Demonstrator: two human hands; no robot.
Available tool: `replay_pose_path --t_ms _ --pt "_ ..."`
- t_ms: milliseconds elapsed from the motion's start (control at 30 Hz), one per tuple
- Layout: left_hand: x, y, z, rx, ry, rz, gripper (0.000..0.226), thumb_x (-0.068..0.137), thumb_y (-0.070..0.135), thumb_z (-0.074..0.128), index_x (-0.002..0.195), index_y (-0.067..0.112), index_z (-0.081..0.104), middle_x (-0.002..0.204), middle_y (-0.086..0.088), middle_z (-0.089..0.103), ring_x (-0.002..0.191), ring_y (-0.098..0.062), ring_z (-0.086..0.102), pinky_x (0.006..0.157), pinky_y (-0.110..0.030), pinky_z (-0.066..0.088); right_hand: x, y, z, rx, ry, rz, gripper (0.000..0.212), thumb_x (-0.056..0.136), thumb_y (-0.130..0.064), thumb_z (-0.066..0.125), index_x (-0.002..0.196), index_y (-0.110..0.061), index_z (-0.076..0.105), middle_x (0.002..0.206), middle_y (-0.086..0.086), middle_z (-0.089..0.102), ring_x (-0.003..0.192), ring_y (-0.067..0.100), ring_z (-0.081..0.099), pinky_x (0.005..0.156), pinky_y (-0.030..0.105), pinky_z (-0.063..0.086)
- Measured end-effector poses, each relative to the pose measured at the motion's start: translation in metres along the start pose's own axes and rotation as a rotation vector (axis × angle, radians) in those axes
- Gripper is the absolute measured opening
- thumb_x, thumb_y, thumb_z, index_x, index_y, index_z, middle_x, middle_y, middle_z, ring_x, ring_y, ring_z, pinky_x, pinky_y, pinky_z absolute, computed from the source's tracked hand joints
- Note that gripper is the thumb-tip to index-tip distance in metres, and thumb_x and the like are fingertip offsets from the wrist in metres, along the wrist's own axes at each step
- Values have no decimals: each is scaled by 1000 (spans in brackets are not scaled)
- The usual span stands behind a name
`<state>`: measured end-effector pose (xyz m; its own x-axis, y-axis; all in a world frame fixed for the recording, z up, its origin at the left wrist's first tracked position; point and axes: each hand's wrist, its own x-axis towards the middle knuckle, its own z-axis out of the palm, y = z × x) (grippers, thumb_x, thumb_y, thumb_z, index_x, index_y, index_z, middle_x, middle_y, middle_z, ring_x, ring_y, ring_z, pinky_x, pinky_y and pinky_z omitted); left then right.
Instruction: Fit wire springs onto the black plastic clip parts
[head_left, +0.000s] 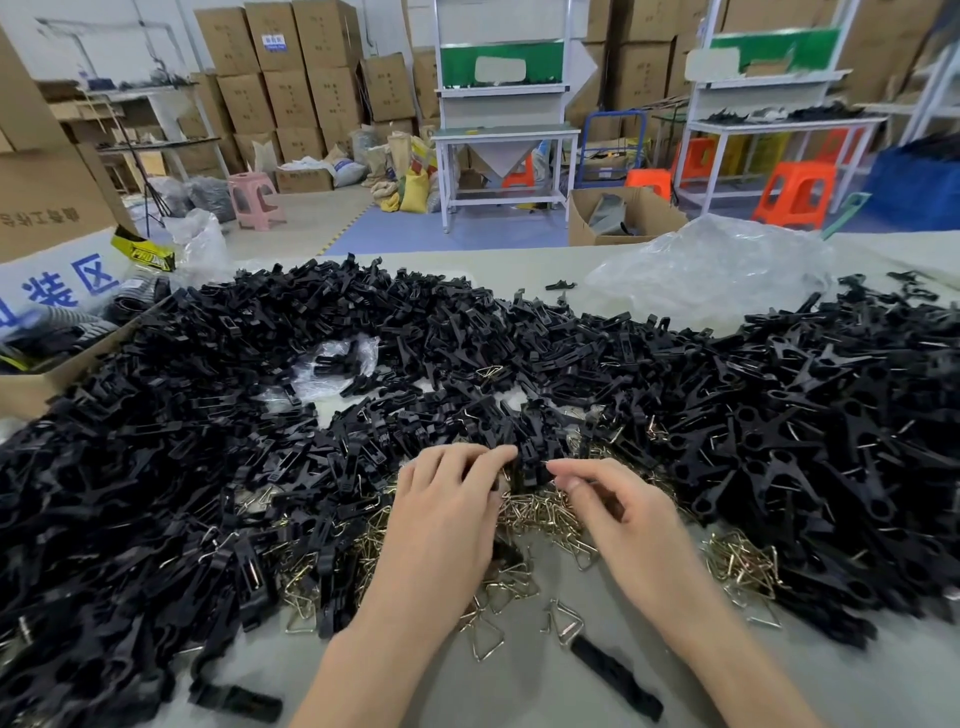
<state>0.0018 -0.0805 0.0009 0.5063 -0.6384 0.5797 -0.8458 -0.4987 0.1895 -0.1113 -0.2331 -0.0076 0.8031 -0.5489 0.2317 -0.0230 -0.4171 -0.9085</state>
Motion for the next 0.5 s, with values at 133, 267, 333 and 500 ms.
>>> replay_pose_path --t_ms 133,267,333,500 --pt "-2 14 1 -38 12 193 37 93 19 64 129 23 61 117 5 62 110 -19 55 96 -38 48 4 -7 0 316 -44 110 31 88 -47 59 112 -31 73 95 -9 78 83 2 70 66 16 51" --pt "-4 20 2 -88 -30 239 34 94 22 62 127 24 61 120 5 63 109 -20 57 92 -38 52 7 -7 -1 513 -48 150 32 83 -41 65 101 -19 78 93 8 77 84 19 71 76 39 58" --pt "-2 22 -3 -149 -54 251 29 99 29 52 128 28 56 122 9 62 110 -17 57 94 -36 51 7 -6 -2 573 -56 165 30 83 -40 66 100 -18 78 100 14 77 87 23 71 82 44 60" --pt "-2 22 -17 -470 -71 -84 33 100 63 29 125 48 47 91 32 60 88 7 58 75 -12 43 9 -11 -3 720 -18 216 27 76 -45 71 91 -25 79 100 12 77 82 20 74 67 31 61"
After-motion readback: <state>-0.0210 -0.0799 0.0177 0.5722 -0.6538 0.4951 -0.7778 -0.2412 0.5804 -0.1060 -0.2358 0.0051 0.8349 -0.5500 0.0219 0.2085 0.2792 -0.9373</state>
